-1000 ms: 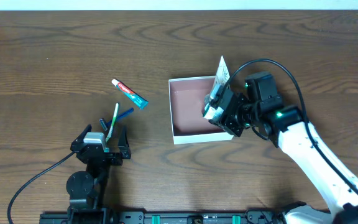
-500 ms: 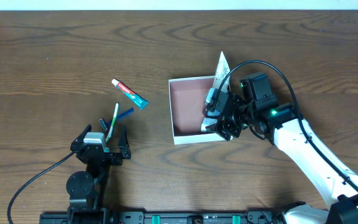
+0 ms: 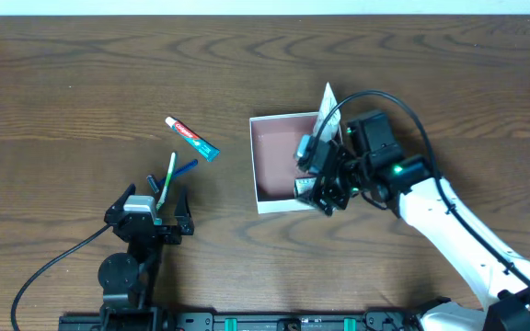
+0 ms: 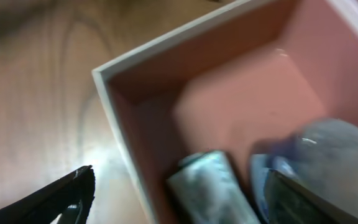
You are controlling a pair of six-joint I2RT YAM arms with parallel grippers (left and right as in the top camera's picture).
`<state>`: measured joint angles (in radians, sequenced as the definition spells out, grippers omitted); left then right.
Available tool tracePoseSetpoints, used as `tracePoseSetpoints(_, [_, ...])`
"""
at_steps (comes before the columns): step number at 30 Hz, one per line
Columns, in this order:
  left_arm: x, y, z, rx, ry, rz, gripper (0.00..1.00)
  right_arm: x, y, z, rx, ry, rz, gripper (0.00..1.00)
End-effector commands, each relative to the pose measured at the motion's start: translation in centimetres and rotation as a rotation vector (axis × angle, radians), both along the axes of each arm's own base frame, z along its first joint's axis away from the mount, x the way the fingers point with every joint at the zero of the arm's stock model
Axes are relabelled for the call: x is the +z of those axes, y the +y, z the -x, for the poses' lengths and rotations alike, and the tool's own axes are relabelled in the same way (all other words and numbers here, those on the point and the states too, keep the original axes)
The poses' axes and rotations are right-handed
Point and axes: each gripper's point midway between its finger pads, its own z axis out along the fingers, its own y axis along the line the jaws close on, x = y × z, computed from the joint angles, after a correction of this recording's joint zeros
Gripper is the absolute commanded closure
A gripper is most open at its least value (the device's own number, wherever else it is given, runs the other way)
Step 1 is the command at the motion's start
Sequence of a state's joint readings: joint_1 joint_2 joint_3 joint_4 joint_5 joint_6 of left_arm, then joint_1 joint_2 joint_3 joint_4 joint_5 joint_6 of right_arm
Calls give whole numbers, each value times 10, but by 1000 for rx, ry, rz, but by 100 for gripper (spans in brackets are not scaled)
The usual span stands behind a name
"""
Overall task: Pack container
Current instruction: 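Lower the soap box into the box's front edge with the right gripper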
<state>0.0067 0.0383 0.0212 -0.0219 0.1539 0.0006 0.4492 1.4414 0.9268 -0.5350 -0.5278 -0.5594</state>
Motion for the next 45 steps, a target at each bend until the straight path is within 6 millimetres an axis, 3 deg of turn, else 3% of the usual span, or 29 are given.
tracePoseSetpoints(1, [-16,-1,1,-9,49,0,2,5,18,15,42,40,-34,7])
tracePoseSetpoints(5, [-16,-1,1,-9,49,0,2,5,30,26,72,47,-28,1])
tracePoseSetpoints(11, [-16,-1,1,-9,49,0,2,2,30,25,31,58,-3,1])
tracePoseSetpoints(26, [-16,-1,1,-9,49,0,2,-16,-19,-19,-272,-61,251,1])
tracePoseSetpoints(36, [-16,-1,1,-9,49,0,2,-11,-4,-9,-216,-21,181,1])
tracePoseSetpoints(45, [-16,-1,1,-9,49,0,2,18,13,8,-146,-29,99,1])
